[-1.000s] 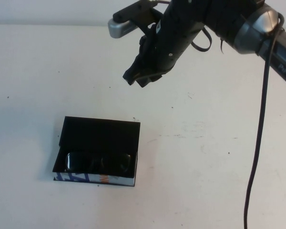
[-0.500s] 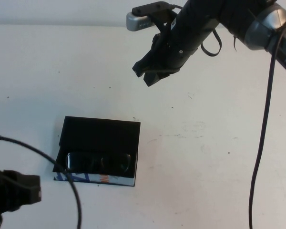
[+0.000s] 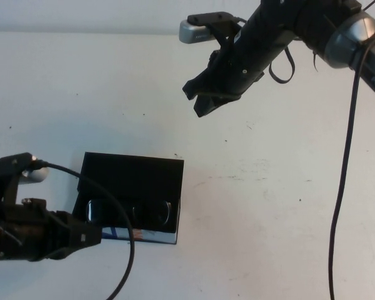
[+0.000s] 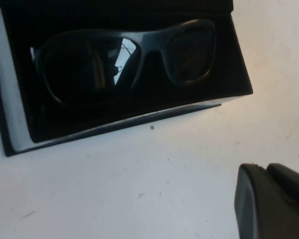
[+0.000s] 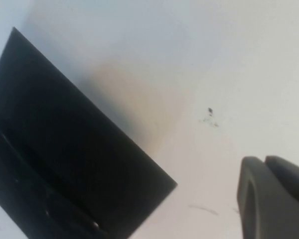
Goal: Return glasses to glasses case
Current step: Close the glasses case
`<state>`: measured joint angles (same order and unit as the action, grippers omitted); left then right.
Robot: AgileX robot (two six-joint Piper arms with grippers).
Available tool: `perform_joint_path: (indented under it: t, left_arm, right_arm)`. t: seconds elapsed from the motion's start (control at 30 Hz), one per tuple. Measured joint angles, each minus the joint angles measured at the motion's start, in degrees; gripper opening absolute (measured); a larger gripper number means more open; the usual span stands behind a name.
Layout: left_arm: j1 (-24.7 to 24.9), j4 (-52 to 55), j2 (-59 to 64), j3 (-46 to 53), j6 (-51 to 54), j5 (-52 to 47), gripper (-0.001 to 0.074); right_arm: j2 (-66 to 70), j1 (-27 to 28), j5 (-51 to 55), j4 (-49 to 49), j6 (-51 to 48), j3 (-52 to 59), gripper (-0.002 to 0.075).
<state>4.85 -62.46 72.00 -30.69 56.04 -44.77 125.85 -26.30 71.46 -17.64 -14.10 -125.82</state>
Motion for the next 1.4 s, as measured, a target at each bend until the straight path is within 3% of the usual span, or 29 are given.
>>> perform_joint_path:
  t: [0.23,0.67,1.03,1.4]
  left_arm:
    - [-0.02,-11.40,12.00,0.80,11.85,0.33,-0.0004]
    - [-0.13,-23.34,25.61,0.80,25.87,1.90,-0.0004]
    - [-0.13,-25.81,26.71,0.70,27.90,0.96,-0.0004]
    - [-0.13,-26.04,26.84,0.70,28.04,0.96,-0.0004]
  right_arm:
    - [3.04,1.08,-1.94,-6.51,-1.65,0.00,-0.0011]
    - [6.42,1.08,-8.80,-11.86,-2.98,0.00,-0.0011]
    - [10.90,1.08,-12.93,-15.89,-3.43,0.00,-0.0011]
    - [14.65,1.08,-2.31,-19.28,-3.43,0.00,-0.0011]
